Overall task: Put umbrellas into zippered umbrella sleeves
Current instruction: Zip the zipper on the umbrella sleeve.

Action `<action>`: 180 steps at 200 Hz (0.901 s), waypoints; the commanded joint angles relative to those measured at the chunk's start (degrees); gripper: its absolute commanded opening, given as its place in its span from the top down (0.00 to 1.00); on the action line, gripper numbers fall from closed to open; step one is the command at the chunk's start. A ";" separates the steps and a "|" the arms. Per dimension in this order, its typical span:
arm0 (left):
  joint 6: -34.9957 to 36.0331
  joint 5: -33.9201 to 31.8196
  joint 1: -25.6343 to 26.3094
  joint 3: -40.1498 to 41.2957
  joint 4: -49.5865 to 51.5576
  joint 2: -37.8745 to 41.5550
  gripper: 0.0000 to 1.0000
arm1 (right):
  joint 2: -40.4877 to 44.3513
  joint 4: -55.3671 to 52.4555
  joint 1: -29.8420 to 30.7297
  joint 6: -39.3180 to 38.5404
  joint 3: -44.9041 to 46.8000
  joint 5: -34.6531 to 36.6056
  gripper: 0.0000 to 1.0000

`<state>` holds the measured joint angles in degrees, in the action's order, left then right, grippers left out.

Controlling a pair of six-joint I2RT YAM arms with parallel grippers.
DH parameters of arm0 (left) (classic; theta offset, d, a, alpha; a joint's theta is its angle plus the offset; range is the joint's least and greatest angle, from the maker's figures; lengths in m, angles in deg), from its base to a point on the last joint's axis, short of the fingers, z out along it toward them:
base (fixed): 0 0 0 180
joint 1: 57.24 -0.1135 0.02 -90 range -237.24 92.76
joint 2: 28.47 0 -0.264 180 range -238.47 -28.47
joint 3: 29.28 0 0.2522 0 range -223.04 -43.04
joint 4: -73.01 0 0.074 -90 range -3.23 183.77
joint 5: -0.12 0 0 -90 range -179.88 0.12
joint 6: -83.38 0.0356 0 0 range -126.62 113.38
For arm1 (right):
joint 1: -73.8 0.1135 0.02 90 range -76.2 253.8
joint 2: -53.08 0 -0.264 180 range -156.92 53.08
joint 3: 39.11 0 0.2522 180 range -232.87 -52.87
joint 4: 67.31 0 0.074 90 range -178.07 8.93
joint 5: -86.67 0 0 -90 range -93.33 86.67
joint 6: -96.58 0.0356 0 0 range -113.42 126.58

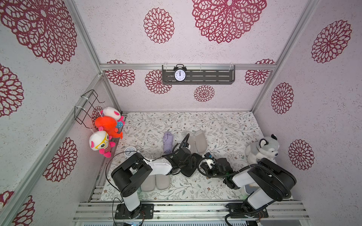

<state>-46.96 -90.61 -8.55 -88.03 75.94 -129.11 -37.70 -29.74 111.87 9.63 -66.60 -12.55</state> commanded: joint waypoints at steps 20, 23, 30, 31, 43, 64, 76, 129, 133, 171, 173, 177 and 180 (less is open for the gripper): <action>1.56 0.73 0.52 1.58 9.25 -2.70 0.31 | -0.02 0.61 -0.53 0.52 -1.82 0.50 0.85; 1.58 0.73 0.51 1.58 9.32 -2.64 0.31 | 0.06 0.54 -0.53 0.48 -1.82 0.50 0.86; 1.52 0.69 0.53 1.53 9.42 -2.61 0.31 | 0.23 0.51 -0.53 0.40 -1.81 0.45 0.87; 1.55 0.71 0.53 1.51 9.47 -2.62 0.31 | 0.24 0.52 -0.53 0.43 -1.82 0.48 0.87; 1.58 0.56 0.53 1.49 9.60 -2.54 0.31 | 0.68 0.02 -0.54 0.31 -1.82 0.60 0.88; 1.58 0.60 0.53 1.57 9.68 -2.39 0.32 | 1.57 -0.77 -0.53 -0.06 -1.76 0.78 0.91; 1.50 0.56 0.53 1.66 9.69 -2.28 0.32 | 1.83 -1.12 -0.53 -0.17 -1.82 0.84 0.93; 1.32 0.42 0.53 1.84 9.73 -2.01 0.32 | 1.49 -1.50 -0.56 -0.41 -2.14 1.04 0.97; 1.40 0.34 0.53 1.84 9.77 -1.95 0.32 | 1.47 -1.62 -0.54 -0.41 -2.13 1.04 0.97; 0.68 0.11 0.78 2.15 9.60 -1.65 0.31 | 1.92 -2.86 -0.45 0.67 -2.25 -0.59 0.99; 0.69 0.03 0.84 2.18 9.60 -1.66 0.32 | 1.92 -2.87 -0.45 0.80 -2.13 -0.73 0.99; 0.57 -0.05 0.84 2.25 9.52 -1.57 0.31 | 1.84 -2.90 -0.45 0.90 -2.15 -0.97 0.99; 0.50 -0.26 0.94 2.34 9.51 -1.56 0.31 | 1.84 -3.10 -0.45 1.10 -2.15 -1.22 0.99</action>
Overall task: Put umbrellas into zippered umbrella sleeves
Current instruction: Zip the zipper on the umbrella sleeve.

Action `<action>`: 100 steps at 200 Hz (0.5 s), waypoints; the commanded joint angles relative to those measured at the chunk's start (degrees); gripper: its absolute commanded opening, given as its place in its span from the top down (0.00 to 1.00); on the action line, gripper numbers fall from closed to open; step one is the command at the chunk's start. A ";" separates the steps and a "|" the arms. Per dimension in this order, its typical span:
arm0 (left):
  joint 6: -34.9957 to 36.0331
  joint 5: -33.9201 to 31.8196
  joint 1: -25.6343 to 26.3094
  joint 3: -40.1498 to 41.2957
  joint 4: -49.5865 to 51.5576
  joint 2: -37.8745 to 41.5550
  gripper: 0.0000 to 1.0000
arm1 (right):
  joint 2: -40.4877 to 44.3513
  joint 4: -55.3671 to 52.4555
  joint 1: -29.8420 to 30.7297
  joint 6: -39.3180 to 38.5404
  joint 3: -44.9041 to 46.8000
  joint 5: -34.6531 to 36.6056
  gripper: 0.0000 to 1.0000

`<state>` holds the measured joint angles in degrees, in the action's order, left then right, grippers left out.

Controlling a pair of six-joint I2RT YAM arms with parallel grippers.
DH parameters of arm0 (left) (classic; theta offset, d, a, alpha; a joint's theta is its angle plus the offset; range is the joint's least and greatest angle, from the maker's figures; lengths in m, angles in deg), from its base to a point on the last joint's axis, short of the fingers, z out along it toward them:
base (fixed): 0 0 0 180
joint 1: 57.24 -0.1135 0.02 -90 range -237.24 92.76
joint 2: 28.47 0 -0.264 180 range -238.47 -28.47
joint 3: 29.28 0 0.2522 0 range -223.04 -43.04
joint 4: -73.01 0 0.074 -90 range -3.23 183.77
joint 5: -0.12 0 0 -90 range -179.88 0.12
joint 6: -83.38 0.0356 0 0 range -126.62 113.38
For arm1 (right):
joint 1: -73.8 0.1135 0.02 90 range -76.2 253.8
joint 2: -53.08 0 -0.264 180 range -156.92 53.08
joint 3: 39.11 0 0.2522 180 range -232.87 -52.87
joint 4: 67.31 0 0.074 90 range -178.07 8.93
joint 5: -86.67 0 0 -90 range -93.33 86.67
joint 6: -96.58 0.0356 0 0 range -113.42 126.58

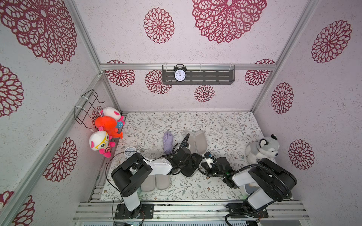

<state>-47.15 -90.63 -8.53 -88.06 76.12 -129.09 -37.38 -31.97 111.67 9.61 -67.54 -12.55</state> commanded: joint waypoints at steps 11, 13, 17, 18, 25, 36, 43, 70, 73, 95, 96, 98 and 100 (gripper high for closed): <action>0.55 -0.64 0.97 2.47 9.40 -1.68 0.31 | 1.42 -1.74 -0.16 1.50 -1.35 -2.11 1.00; 0.55 -0.72 1.00 2.48 9.42 -1.73 0.31 | 1.40 -1.91 -0.16 1.51 -1.37 -2.25 1.00; 0.39 -0.91 0.99 2.55 9.35 -1.85 0.31 | 1.38 -2.26 -0.12 1.67 -1.47 -2.58 1.00; 0.33 -0.96 1.01 2.56 9.34 -1.86 0.31 | 1.36 -2.34 -0.10 1.74 -1.48 -2.66 1.00; -0.01 -1.39 0.99 2.71 9.42 -2.02 0.31 | 1.33 -2.61 0.09 1.88 -1.27 -3.12 1.00; -0.34 -1.93 1.03 2.91 9.51 -2.22 0.31 | 1.12 -2.82 0.34 2.42 -1.09 -4.35 1.00; -0.44 -1.97 1.04 2.98 9.61 -2.31 0.31 | 0.86 -3.06 0.52 2.46 -1.20 -4.99 1.00; -0.67 -2.01 0.97 2.83 9.78 -2.66 0.31 | 0.45 -3.75 1.46 2.50 -1.26 -5.58 1.00; -0.68 -2.05 1.03 2.76 9.78 -2.68 0.31 | 0.58 -3.79 1.58 2.49 -1.24 -5.69 1.00; -0.93 -2.05 1.03 2.65 9.86 -2.65 0.31 | 1.90 -5.68 2.57 2.41 -1.14 -5.03 1.00; -0.98 -2.10 0.99 2.65 9.91 -2.65 0.31 | 1.97 -5.77 2.61 2.37 -1.10 -5.03 1.00; -0.98 -2.09 1.03 2.65 9.88 -2.65 0.32 | 2.13 -5.86 2.71 2.34 -1.11 -4.98 1.00; -1.02 -2.13 0.97 2.65 9.87 -2.63 0.31 | 2.26 -5.99 2.84 2.29 -1.14 -4.90 1.00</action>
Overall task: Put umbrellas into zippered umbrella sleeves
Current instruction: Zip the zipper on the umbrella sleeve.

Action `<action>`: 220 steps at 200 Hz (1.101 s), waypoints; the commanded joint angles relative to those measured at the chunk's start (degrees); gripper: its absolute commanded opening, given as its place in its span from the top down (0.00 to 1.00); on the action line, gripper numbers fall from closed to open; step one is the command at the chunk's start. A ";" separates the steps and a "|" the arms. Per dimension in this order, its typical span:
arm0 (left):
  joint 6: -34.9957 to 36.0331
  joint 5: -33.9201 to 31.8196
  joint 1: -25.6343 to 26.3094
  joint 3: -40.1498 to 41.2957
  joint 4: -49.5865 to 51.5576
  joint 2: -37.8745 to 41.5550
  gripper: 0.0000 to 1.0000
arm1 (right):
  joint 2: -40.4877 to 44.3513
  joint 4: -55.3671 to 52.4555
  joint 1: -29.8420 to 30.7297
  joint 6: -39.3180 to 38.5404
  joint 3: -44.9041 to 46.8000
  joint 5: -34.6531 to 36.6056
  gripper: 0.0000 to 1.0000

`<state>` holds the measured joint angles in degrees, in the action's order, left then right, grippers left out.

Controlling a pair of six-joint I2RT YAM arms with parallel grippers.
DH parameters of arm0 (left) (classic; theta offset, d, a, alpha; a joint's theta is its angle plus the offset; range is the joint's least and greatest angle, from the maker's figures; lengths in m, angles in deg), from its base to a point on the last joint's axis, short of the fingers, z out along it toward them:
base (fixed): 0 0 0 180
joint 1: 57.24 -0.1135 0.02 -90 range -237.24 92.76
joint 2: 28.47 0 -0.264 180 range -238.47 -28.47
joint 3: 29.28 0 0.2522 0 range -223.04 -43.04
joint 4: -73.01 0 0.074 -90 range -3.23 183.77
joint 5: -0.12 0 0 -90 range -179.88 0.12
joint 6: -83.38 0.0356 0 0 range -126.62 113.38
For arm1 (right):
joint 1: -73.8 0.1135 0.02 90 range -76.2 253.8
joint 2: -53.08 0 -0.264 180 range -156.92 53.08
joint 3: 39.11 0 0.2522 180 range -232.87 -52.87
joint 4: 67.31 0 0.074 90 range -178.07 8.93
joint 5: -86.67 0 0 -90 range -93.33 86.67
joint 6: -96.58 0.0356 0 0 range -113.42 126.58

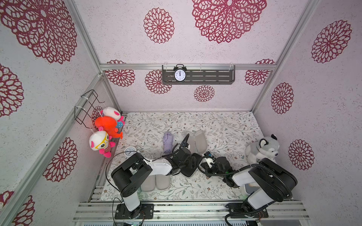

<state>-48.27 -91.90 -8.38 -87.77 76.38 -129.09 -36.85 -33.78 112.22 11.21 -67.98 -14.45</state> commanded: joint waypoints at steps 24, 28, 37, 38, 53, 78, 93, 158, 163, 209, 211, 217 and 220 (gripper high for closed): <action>-0.01 -0.97 0.81 2.20 9.64 -2.65 0.32 | 2.56 -4.98 3.07 0.62 -0.64 -2.26 1.00; -0.08 -1.09 0.85 2.19 9.69 -2.66 0.32 | 2.64 -4.77 3.15 0.78 -0.47 -2.29 1.00; -0.25 -1.10 0.89 2.27 9.78 -2.70 0.32 | 2.65 -4.66 3.37 1.02 -0.24 -2.25 1.00; -0.26 -1.08 0.89 2.28 9.78 -2.68 0.32 | 2.65 -4.70 3.40 1.06 -0.25 -2.25 1.00; -0.58 -1.03 0.91 2.28 9.78 -2.70 0.32 | 2.35 -5.03 4.08 1.17 -0.25 -2.03 1.00; -0.97 -0.75 0.91 2.28 9.78 -2.78 0.32 | 2.38 -5.50 6.47 1.62 -0.66 -1.03 1.00; -1.06 -0.91 0.87 2.37 9.95 -2.53 0.33 | 2.38 -6.13 8.32 1.91 -1.27 -0.62 1.00; -2.07 -0.70 0.80 3.55 8.56 -2.29 0.33 | 1.25 -6.44 16.52 5.02 -3.12 1.26 1.00; -2.26 -0.55 0.67 3.66 8.39 -2.15 0.32 | 1.33 -6.22 16.96 5.19 -3.12 1.27 1.00; -3.47 -0.66 0.62 4.86 7.04 -1.50 0.34 | 0.71 -6.42 21.31 6.91 -4.64 3.56 1.00; -3.51 -0.56 0.64 4.95 6.94 -1.51 0.34 | 0.63 -6.42 21.52 6.98 -4.79 3.73 1.00; -3.74 -0.40 0.62 5.00 6.72 -1.51 0.34 | 0.25 -6.33 22.14 7.22 -5.02 3.99 1.00; -3.83 -0.43 0.67 5.08 6.67 -1.47 0.35 | 0.13 -6.24 22.46 7.40 -5.08 4.05 1.00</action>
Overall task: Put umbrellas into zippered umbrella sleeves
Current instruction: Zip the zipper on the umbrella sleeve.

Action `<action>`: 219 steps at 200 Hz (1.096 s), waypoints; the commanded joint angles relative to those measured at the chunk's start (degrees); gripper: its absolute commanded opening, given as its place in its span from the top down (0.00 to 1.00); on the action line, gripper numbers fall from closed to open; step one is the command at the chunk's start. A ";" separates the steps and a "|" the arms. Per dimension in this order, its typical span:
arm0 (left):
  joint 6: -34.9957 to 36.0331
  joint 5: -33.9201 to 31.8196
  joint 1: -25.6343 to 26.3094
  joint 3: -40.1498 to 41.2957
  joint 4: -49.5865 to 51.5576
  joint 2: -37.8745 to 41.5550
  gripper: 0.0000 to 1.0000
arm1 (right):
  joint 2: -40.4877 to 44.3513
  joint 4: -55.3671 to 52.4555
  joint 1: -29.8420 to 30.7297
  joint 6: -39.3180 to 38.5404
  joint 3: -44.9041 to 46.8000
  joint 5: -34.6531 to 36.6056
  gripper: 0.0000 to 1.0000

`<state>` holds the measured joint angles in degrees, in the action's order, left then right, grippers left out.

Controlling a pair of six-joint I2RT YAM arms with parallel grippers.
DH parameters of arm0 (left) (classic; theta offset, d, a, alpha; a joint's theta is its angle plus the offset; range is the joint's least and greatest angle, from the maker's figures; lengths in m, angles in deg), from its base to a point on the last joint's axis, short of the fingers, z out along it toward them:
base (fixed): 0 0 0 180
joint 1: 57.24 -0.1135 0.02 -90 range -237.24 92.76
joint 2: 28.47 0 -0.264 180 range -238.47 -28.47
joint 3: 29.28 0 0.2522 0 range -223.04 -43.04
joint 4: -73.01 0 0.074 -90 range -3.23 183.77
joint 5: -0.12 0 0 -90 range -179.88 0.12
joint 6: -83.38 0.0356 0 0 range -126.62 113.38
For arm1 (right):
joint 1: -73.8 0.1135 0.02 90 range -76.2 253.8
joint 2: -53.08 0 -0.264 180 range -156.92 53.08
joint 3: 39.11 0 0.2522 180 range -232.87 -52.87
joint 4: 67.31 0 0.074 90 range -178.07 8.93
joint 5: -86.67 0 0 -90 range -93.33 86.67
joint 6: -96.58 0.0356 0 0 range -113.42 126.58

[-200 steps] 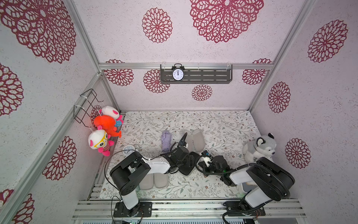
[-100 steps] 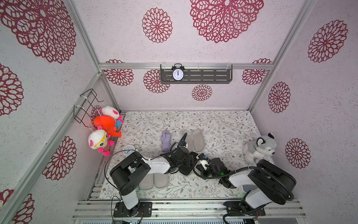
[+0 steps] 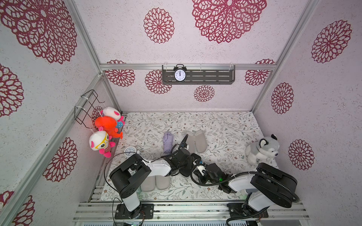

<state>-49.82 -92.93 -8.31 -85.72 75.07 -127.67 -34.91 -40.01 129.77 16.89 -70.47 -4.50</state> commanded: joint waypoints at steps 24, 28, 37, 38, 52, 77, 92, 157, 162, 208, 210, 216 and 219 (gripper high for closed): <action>-2.67 0.53 0.56 3.21 7.62 -2.93 0.35 | -0.96 0.26 7.40 2.82 -2.79 -4.90 1.00; -2.76 0.57 0.60 3.28 7.64 -2.93 0.35 | -0.61 0.04 7.71 2.92 -2.79 -4.53 1.00; -2.94 0.50 0.56 3.31 7.55 -2.83 0.35 | 0.14 -0.27 8.36 3.16 -2.84 -3.75 1.00; -2.94 0.50 0.56 3.30 7.56 -2.84 0.35 | 0.20 -0.27 8.41 3.20 -2.86 -3.71 1.00; -3.19 0.19 0.57 3.30 7.66 -2.72 0.36 | 0.41 0.15 8.93 3.73 -2.95 -3.48 1.00; -3.47 0.16 0.56 3.32 7.73 -2.50 0.36 | -1.56 2.60 9.51 5.27 -3.75 -4.16 1.00; -3.65 -0.03 0.56 3.56 7.86 -2.03 0.36 | -3.37 4.93 9.75 5.77 -4.09 -5.44 1.00; -3.12 -1.22 0.42 7.49 9.49 6.04 0.21 | -0.07 -0.17 9.05 6.14 -1.36 -1.78 1.00; -3.12 -1.00 0.46 7.87 9.48 6.47 0.21 | 0.23 -1.16 8.72 6.12 -1.08 -1.44 1.00; -3.29 0.49 1.23 10.16 8.89 9.28 0.20 | 5.39 -4.19 4.98 6.13 3.85 0.67 1.00; -3.23 0.37 1.32 10.16 9.07 9.46 0.19 | 5.57 -4.24 4.84 6.17 4.10 0.78 1.00; -3.21 0.01 1.60 10.16 9.53 9.99 0.18 | 6.40 -4.32 4.52 6.20 4.75 1.00 1.00; -3.21 -0.22 1.69 10.10 9.66 10.24 0.18 | 6.75 -4.37 4.32 6.08 4.90 1.10 1.00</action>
<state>-53.45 -93.06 -8.03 -77.26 77.30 -118.46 -31.28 -41.39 135.69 21.83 -67.83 -6.25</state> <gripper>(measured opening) 0.808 0.051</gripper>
